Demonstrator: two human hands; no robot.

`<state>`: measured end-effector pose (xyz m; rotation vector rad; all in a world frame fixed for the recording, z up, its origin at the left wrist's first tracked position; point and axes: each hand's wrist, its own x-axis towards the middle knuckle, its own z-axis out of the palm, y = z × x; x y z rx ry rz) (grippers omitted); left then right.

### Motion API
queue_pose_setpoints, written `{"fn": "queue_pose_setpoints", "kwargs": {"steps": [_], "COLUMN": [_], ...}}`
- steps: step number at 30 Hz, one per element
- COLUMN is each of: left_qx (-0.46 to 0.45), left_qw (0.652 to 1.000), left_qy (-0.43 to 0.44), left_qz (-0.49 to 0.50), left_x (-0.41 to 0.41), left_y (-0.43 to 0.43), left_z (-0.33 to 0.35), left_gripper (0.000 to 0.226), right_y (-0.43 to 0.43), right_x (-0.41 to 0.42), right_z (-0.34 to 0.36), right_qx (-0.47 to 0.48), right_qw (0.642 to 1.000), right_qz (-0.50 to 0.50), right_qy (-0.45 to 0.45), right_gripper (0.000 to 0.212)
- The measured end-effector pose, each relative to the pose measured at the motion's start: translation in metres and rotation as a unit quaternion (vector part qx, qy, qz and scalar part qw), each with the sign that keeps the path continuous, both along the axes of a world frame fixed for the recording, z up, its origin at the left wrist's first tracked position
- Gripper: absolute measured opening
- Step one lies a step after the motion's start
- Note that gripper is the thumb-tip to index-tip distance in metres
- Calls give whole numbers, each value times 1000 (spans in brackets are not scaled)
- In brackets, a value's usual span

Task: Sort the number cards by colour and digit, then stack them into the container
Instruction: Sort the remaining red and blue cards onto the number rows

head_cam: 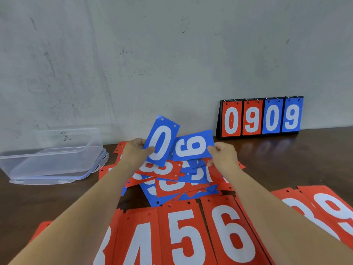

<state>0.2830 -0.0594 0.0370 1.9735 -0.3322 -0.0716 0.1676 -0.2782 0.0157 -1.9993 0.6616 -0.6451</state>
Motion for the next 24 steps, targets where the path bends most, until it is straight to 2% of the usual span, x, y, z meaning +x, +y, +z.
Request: {"fn": "queue_pose_setpoints", "kwargs": {"steps": [3, 6, 10, 21, 24], "left_qx": [5, 18, 14, -8, -15], "left_qw": [1000, 1000, 1000, 1000, 999], "left_qy": [-1, -4, -10, -18, -3], "left_qz": [2, 5, -1, -21, -28], "left_x": [-12, -27, -52, -126, -151], "left_y": [4, 6, 10, -4, -18], "left_z": [7, 13, 20, 30, 34], "left_gripper": [15, 26, 36, 40, 40], "right_y": [3, 0, -4, -24, -37], "right_x": [-12, -26, -51, -136, -167], "right_z": [16, 27, 37, 63, 73], "right_qx": [46, 58, 51, 63, 79], "right_qw": [998, 996, 996, 990, 988], "right_qz": [14, 27, 27, 48, 48], "right_qy": [-40, -59, -68, -117, -123], "right_gripper": [13, 7, 15, 11, 18]}}
